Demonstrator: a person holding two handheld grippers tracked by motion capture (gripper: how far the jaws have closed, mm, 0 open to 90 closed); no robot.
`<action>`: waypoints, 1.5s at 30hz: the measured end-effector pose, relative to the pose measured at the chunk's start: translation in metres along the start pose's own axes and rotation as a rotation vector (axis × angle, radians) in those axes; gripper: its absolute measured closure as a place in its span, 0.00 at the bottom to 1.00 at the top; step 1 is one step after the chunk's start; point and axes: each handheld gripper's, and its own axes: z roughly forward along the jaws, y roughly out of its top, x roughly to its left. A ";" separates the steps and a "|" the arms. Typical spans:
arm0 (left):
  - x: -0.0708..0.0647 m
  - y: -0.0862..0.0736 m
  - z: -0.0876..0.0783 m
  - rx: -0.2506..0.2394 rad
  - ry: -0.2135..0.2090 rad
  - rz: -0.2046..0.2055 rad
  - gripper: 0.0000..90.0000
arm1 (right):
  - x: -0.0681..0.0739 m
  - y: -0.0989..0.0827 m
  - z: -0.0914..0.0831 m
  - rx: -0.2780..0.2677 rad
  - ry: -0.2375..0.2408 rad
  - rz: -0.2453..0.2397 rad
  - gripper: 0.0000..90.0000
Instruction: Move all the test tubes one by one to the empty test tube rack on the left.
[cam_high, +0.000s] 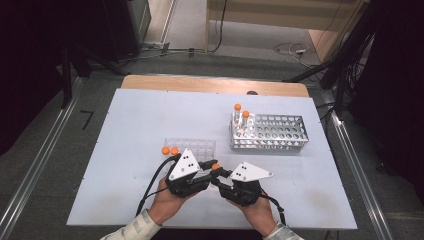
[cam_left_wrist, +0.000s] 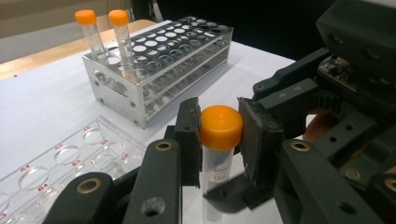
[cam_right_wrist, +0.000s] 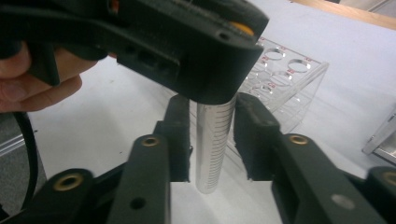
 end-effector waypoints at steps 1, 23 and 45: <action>0.000 0.001 -0.001 0.000 0.001 0.003 0.78 | 0.000 0.000 0.000 -0.001 0.004 -0.002 0.62; 0.011 0.015 -0.013 -0.055 0.039 -0.032 0.78 | -0.008 0.000 -0.002 -0.017 -0.050 0.061 0.18; 0.041 0.030 -0.044 -0.121 0.160 -0.062 0.78 | -0.009 -0.001 -0.001 0.005 -0.046 0.092 0.13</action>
